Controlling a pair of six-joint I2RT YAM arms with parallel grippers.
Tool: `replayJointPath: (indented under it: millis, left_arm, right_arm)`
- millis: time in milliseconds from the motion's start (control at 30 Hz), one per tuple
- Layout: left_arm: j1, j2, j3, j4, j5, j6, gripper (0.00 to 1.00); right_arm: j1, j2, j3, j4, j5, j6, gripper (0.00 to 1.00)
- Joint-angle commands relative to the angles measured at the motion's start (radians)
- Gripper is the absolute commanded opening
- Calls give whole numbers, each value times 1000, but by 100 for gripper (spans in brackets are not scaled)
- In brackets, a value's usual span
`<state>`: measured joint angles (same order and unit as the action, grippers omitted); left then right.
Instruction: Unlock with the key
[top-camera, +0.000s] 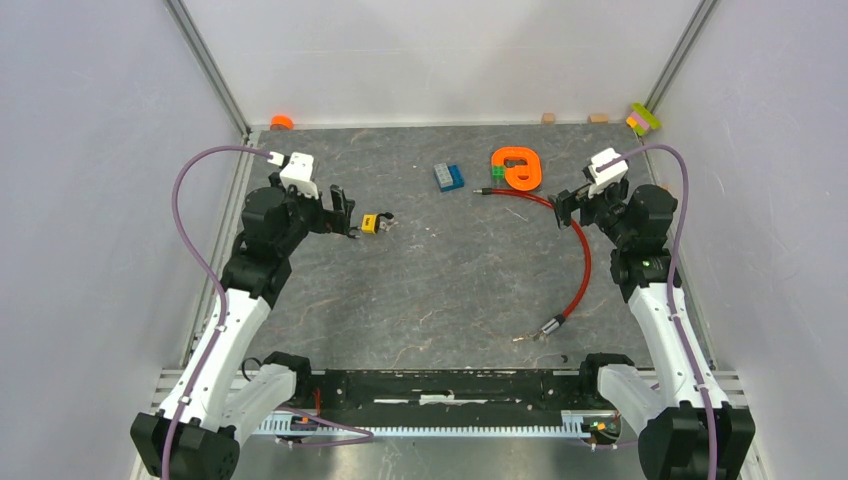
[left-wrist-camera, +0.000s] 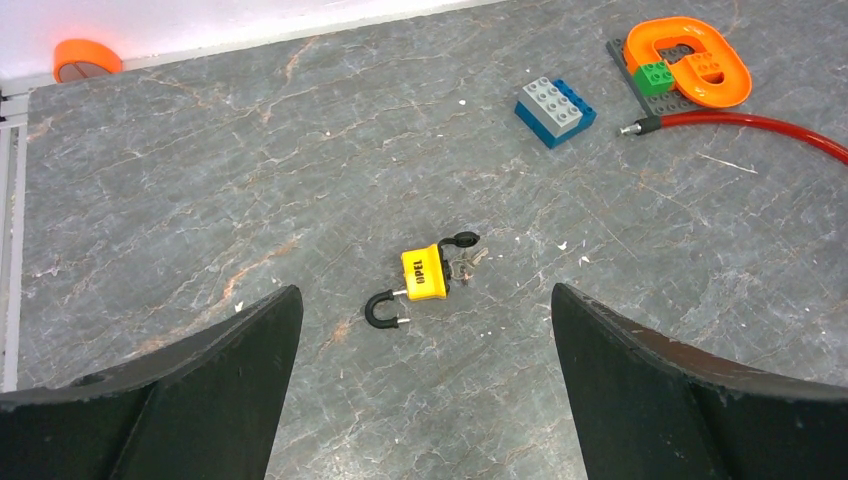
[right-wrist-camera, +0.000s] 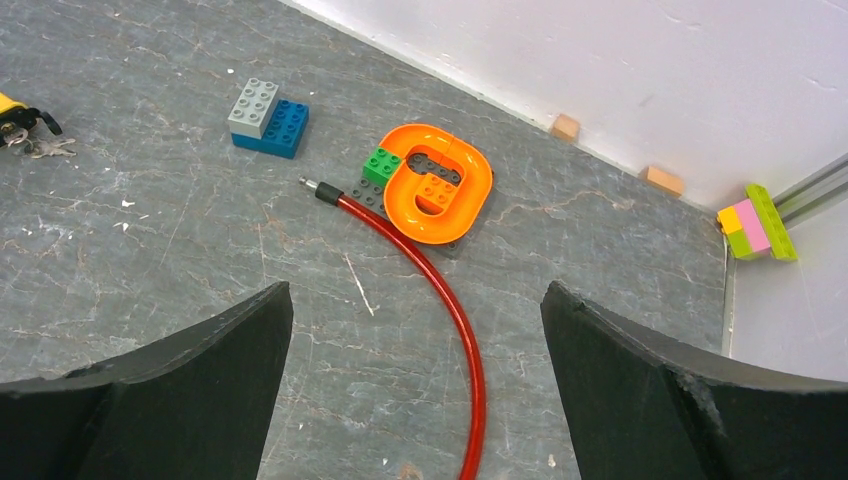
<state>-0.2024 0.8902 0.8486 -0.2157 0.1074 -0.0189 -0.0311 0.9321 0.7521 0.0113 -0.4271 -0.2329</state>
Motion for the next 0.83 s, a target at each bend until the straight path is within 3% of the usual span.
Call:
replayJointPath:
  millis: [0, 800]
  left_arm:
    - [6, -2, -2, 19, 12, -25, 100]
    - [8, -9, -5, 21, 12, -24, 100]
  right_arm:
    - [-4, -14, -7, 32, -13, -9, 98]
    - [-9, -26, -32, 65, -2, 3, 98]
